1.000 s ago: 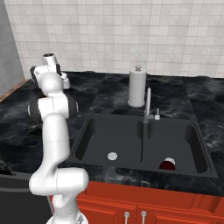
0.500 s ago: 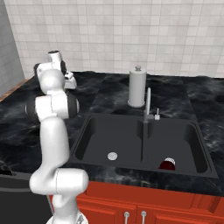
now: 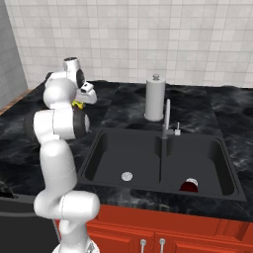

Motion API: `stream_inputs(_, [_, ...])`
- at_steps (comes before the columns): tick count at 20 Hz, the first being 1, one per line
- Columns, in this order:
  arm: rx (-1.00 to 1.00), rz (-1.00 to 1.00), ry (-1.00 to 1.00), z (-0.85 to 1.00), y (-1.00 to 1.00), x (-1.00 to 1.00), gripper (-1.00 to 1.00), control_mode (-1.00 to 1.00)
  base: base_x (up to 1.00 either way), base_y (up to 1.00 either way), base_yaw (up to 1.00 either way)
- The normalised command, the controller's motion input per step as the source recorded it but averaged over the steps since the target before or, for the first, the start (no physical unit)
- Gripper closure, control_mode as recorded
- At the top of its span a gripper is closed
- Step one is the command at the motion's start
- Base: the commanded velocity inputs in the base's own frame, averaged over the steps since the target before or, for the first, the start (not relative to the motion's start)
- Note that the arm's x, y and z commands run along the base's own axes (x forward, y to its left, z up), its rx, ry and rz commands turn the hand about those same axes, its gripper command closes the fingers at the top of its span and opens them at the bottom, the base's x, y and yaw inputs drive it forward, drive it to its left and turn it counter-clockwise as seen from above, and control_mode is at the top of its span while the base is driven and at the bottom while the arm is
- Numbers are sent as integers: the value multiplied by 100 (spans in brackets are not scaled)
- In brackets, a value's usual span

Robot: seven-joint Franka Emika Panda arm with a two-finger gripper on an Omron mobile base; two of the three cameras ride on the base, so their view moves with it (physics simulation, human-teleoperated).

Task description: Move any existing items from the left basin to the right basin for drying. Then move the cup from the counter to the left basin of the sink for washing.

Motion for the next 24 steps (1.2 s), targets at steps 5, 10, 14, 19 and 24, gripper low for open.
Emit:
stream_inputs(5, [0, -17, 0, 2, -68, -36, 100, -100, 0, 0, 0])
stream_inputs(10, [0, -17, 0, 0, -66, -42, 100, -100, 0, 0, 0])
stream_inputs(14, [0, -16, 0, 0, -64, -42, 100, -100, 0, 0, 0])
stream_inputs(19, [0, -16, 0, 0, -57, -34, 100, -100, 0, 0, 0])
stream_inputs(24, [0, -15, 0, -9, -48, -22, 100, -100, 0, 0, 0])
